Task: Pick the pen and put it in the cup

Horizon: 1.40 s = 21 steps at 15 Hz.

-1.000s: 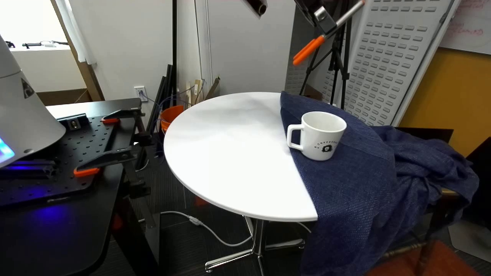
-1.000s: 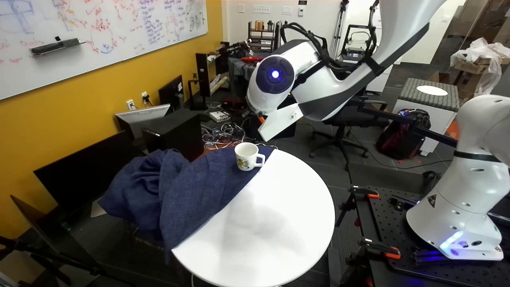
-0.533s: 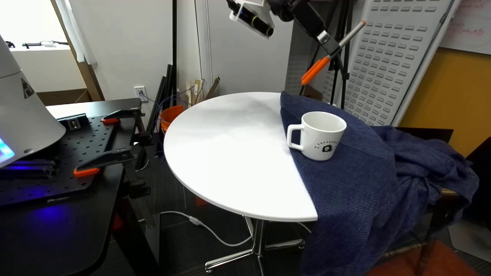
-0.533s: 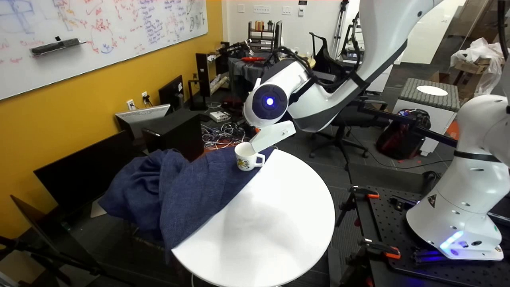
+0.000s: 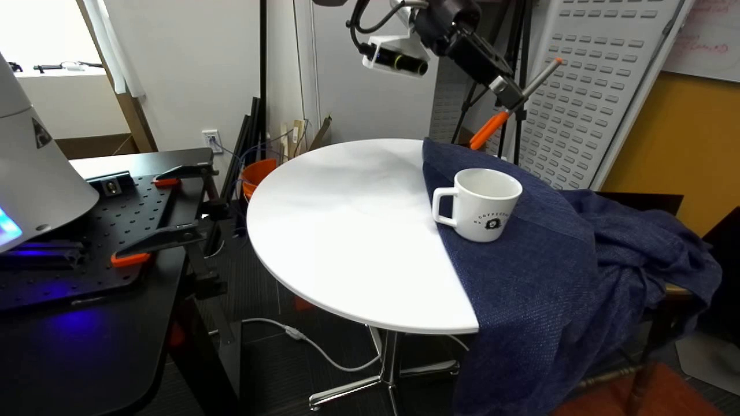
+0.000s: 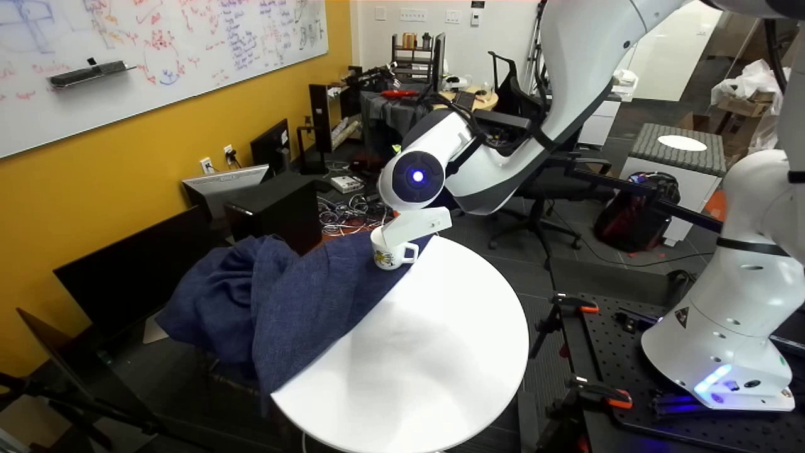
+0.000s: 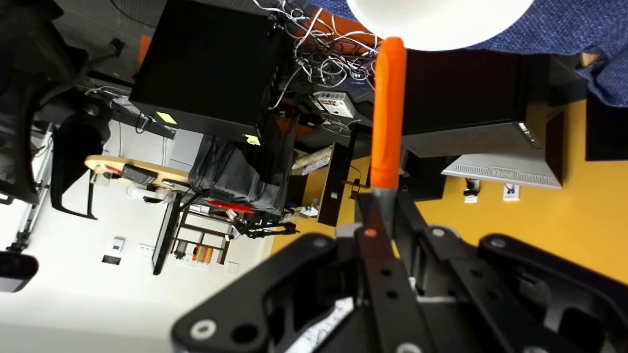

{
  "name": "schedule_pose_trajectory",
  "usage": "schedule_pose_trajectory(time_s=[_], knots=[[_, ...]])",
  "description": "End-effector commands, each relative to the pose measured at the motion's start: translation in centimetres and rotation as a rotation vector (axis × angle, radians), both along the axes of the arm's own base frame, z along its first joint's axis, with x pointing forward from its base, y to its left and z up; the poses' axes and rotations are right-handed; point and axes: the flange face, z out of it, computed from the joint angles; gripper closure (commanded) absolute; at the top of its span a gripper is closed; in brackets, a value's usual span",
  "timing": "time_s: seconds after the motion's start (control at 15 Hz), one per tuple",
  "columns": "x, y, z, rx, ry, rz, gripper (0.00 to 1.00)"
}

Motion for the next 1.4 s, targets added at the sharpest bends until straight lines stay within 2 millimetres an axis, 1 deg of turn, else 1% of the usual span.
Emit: schedule_pose_trajectory(time_s=[0.0,0.33,0.8,1.07,1.13,1.2,1.33], knots=[[1.2,-0.8,-0.5,0.044,-0.069,-0.002,0.97],[2.2,-1.3,-1.9,0.087,-0.089,0.010,0.97],[2.8,-1.3,-3.9,0.099,-0.072,0.014,0.97],[2.9,-1.2,-4.5,0.095,-0.063,0.015,0.97],[2.9,-1.2,-4.6,0.096,-0.060,0.014,0.62],[3.0,-1.2,-4.7,0.096,-0.058,0.015,0.61],[3.0,-1.1,-4.7,0.098,-0.056,0.015,0.48]])
